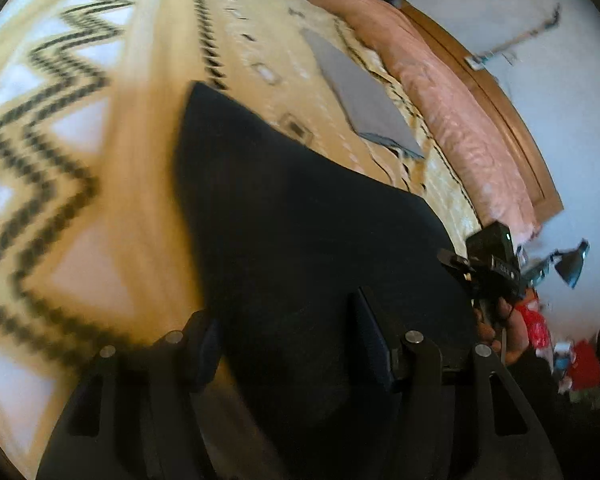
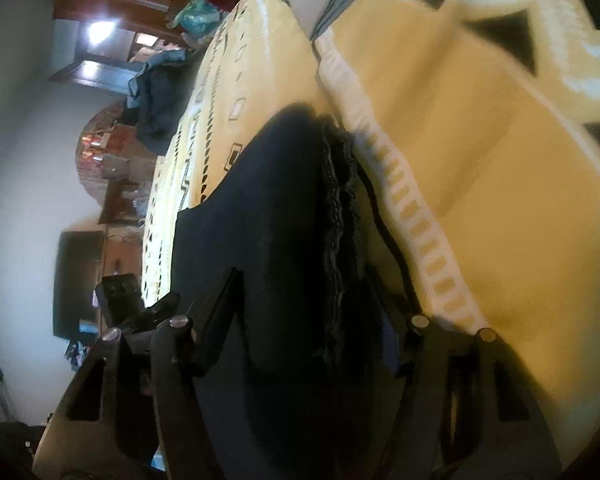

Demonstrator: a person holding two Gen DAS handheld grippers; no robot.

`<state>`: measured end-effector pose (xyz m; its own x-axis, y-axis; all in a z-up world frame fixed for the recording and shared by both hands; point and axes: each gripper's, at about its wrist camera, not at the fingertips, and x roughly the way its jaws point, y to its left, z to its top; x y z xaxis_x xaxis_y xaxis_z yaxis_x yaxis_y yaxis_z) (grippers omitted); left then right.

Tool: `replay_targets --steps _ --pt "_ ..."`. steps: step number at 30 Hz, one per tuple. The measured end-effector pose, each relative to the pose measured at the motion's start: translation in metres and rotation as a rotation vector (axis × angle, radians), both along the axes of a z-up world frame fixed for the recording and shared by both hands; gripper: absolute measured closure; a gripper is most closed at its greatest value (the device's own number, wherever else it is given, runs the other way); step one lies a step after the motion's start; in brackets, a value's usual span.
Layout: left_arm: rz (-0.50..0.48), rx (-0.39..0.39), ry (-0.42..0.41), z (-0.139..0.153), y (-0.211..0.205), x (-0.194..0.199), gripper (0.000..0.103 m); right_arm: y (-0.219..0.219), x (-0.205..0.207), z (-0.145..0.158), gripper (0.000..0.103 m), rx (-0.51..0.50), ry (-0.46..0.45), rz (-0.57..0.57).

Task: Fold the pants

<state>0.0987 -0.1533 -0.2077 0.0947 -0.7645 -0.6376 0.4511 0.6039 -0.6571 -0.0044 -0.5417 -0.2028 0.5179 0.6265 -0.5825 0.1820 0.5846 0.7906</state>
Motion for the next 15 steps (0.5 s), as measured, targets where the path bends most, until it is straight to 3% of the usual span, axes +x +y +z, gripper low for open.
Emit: replay_targets --steps 1,2,3,5,10,15 --pt "-0.001 -0.001 -0.006 -0.001 -0.006 0.0 0.041 0.001 0.002 -0.001 0.042 0.002 -0.001 0.005" --pt "0.002 -0.007 -0.014 -0.001 -0.01 0.0 0.052 0.003 0.003 -0.001 0.047 0.002 -0.006 0.009" --pt "0.005 -0.01 -0.017 0.002 -0.012 0.0 0.058 0.007 0.004 0.001 0.06 0.005 -0.01 0.01" --pt "0.017 -0.024 -0.04 0.011 -0.012 -0.001 0.076 0.013 -0.002 0.012 0.07 -0.014 -0.026 -0.009" --pt "-0.005 -0.093 -0.117 0.061 0.007 -0.02 0.079 0.051 -0.025 0.086 0.075 -0.046 -0.177 -0.019" --pt "0.078 -0.123 -0.132 0.104 0.073 -0.013 0.079 0.096 -0.006 0.124 0.075 -0.01 -0.243 0.022"
